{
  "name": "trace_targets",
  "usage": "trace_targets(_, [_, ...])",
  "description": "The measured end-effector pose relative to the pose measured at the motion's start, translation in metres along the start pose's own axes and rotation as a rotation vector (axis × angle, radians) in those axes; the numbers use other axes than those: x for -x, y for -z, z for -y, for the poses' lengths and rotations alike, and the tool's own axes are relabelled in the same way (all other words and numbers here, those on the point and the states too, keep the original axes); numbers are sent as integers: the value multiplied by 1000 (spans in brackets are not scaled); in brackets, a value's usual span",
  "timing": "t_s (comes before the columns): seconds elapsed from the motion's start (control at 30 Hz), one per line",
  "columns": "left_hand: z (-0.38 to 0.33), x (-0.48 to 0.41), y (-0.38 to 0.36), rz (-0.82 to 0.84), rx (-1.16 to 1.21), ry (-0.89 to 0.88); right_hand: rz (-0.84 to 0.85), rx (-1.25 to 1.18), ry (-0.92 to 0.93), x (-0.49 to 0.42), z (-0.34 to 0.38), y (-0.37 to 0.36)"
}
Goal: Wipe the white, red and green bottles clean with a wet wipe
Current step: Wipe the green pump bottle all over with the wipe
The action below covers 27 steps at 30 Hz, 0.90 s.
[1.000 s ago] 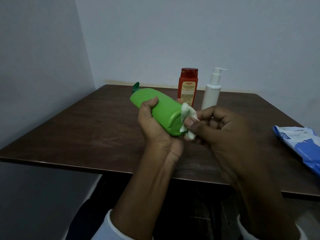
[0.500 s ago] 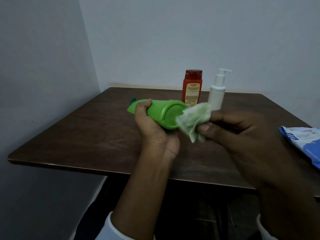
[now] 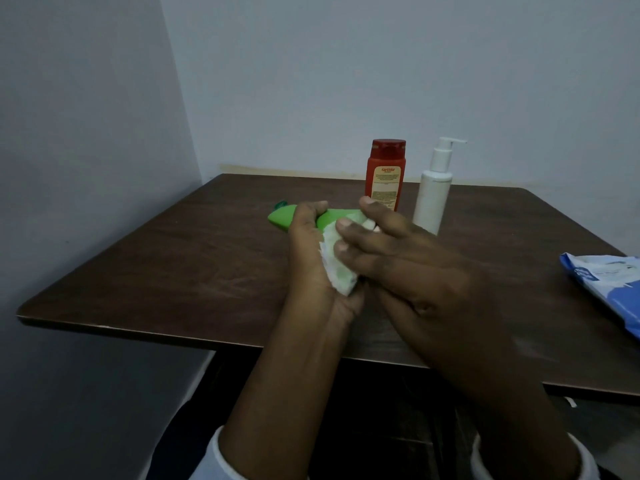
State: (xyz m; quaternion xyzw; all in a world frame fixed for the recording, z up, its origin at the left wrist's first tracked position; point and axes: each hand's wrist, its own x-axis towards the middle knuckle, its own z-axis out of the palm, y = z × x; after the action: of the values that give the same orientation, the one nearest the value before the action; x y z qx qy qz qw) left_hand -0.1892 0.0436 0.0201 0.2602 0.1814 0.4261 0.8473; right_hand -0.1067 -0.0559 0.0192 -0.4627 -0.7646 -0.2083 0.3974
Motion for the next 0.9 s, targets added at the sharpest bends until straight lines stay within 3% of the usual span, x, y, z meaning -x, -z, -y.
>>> trace_targets(0.13, [-4, 3, -4, 16, 35, 46, 109, -8, 57, 1, -8, 8])
trace_targets(0.23, [-9, -1, -5, -94, 71, 55, 85, 50, -15, 7, -22, 20])
trace_targets(0.43, [-9, -4, -6, -157, 43, -57, -353, 256, -178, 6, -12, 23])
trace_targets(0.5, [-4, -2, -7, -137, 37, -46, -409, 266, -204, 1, 1, 10])
trace_targets(0.67, [2, 4, -3, -17, 76, -23, -263, 161, -159, -5, 16, -10])
trace_targets(0.77, [-7, 6, -5, -57, 57, 5, -98, 159, -132, -2, 5, 6])
trace_targets(0.9, [-16, -3, 0, -105, 64, -141, 36, 232, -213, 5, -15, 29])
